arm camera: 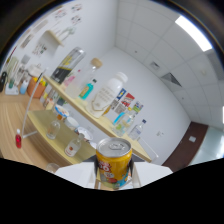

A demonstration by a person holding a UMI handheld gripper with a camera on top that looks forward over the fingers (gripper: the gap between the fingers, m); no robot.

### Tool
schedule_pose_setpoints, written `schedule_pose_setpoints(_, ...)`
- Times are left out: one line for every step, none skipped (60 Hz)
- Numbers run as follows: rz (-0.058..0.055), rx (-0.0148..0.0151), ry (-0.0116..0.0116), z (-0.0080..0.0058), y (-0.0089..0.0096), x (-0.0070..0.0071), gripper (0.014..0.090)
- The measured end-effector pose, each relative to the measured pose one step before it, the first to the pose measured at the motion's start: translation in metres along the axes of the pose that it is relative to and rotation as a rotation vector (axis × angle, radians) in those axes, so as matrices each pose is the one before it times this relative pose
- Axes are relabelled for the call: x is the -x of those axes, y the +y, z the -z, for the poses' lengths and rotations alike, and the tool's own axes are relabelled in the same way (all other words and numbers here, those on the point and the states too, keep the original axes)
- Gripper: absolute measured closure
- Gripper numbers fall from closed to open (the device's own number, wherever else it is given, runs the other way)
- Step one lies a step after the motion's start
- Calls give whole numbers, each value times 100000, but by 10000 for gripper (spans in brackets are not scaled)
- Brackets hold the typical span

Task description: Make me a cup of Vodka Sunrise.

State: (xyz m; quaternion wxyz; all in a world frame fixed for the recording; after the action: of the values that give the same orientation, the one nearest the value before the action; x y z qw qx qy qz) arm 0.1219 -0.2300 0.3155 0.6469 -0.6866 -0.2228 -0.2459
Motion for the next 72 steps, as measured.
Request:
schedule_pose_setpoints(-6498,-1034,431,172,-20,-764,541)
schedule_pose_setpoints(-6775,-82,288,-162,104,-623,539)
schedule_pose_setpoints(-5598,-1026,444,289,45,-841,537)
schedule_pose_setpoints(-4818,-620,312,220,-77,-664,537)
schedule_pose_setpoints(-4885,-598,51,104,189,-648,538)
schedule_pose_setpoints(-4406,-288,360,102,230,-670,538)
schedule_pose_setpoints(-3951,85,676,60,338,-742,535)
schedule_pose_setpoints(-3521,310,769,19,419,-765,538)
schedule_pose_setpoints(-3104,413,738,-16,491,-739,539)
schedule_pose_setpoints(-3245,390,379,-313,581,-613,539)
schedule_pose_setpoints(-2415,496,517,-47,573,-640,538)
schedule_pose_setpoints(-2381,729,258,-95,663,-552,539)
schedule_pose_setpoints(-2576,1033,3,-192,697,-426,540)
schedule_pose_setpoints(-2389,1163,102,-135,759,-527,539)
schedule_pose_setpoints(-2409,1272,180,-206,860,-482,540)
schedule_pose_setpoints(-2337,1322,240,-232,872,-512,539)
schedule_pose_setpoints(-2216,1305,252,-226,891,-513,538)
schedule_pose_setpoints(-1985,1373,227,-259,882,-468,538)
schedule_pose_setpoints(-1857,1395,179,-289,908,-449,538)
schedule_pose_setpoints(-1698,1511,167,-293,880,-449,539)
schedule_pose_setpoints(-1903,1454,-365,-301,1337,-727,540)
schedule_pose_setpoints(-974,1461,401,-392,720,-37,539)
schedule_pose_setpoints(-1073,1622,-9,-276,900,-257,538)
schedule_pose_setpoints(-848,1533,-12,-299,897,-336,539)
schedule_pose_setpoints(-920,1440,150,-276,862,-366,539)
schedule_pose_setpoints(-1101,1273,117,-259,839,-305,539)
schedule_pose_setpoints(-979,1236,-54,-281,797,-271,541)
schedule_pose_setpoints(-682,1382,-108,-346,792,-258,540)
schedule_pose_setpoints(-701,1781,-371,-306,1017,-498,540)
schedule_pose_setpoints(5,1612,279,-283,806,-281,539)
schedule_pose_setpoints(34,1632,205,-296,789,-303,540)
schedule_pose_setpoints(-135,1281,-19,-392,838,-174,540)
schedule_pose_setpoints(-166,1330,-195,-289,672,-162,541)
schedule_pose_setpoints(-244,1294,-314,-278,663,-102,541)
schedule_pose_setpoints(-238,1311,-311,-244,665,-68,541)
schedule_pose_setpoints(-95,1324,-326,-232,644,-26,540)
schedule_pose_setpoints(150,1378,-161,-131,599,-85,540)
schedule_pose_setpoints(165,1104,-396,-258,493,11,540)
schedule_pose_setpoints(223,1349,-333,-176,583,45,539)
schedule_pose_setpoints(254,1104,-361,-276,512,34,540)
schedule_pose_setpoints(317,1207,-286,-192,507,47,540)
schedule_pose_setpoints(403,1147,-257,-166,455,48,539)
schedule_pose_setpoints(282,1075,-342,-154,441,75,541)
schedule_pose_setpoints(82,927,-443,-131,368,130,540)
schedule_pose_setpoints(-93,829,-484,-152,356,111,540)
schedule_pose_setpoints(-151,744,-316,-106,345,81,540)
schedule_pose_setpoints(-54,809,25,-45,244,52,541)
schedule_pose_setpoints(54,655,-39,-125,300,55,539)
schedule_pose_setpoints(106,649,-217,-94,282,96,539)
schedule_pose_setpoints(175,571,-399,-19,245,119,535)
schedule_pose_setpoints(351,-1162,-275,-54,-103,66,537)
schedule_pose_setpoints(512,-69,79,39,51,50,537)
schedule_pose_setpoints(669,59,109,83,22,65,534)
schedule_pose_setpoints(553,122,-48,48,48,79,532)
schedule_pose_setpoints(379,178,-233,18,38,110,530)
schedule_pose_setpoints(90,247,-180,35,57,54,532)
schedule_pose_setpoints(-9,56,90,26,32,8,530)
schedule_pose_setpoints(118,-18,297,14,39,-58,527)
schedule_pose_setpoints(152,251,290,405,-23,207,528)
schedule_pose_setpoints(376,-223,158,-300,112,-110,525)
schedule_pose_setpoints(448,24,155,6,94,2,523)
schedule_pose_setpoints(404,18,234,32,89,-20,521)
schedule_pose_setpoints(315,54,207,68,110,-12,520)
schedule_pose_setpoints(93,239,128,204,85,42,519)
schedule_pose_setpoints(162,105,253,122,114,-24,517)
schedule_pose_setpoints(192,-7,176,98,97,-7,515)
schedule_pose_setpoints(211,73,184,94,99,-5,516)
schedule_pose_setpoints(194,159,161,107,124,12,516)
schedule_pose_setpoints(242,252,218,90,136,0,516)
schedule_pose_setpoints(353,352,143,116,143,13,514)
schedule_pose_setpoints(633,105,145,89,60,20,512)
schedule_pose_setpoints(705,-152,512,32,96,13,511)
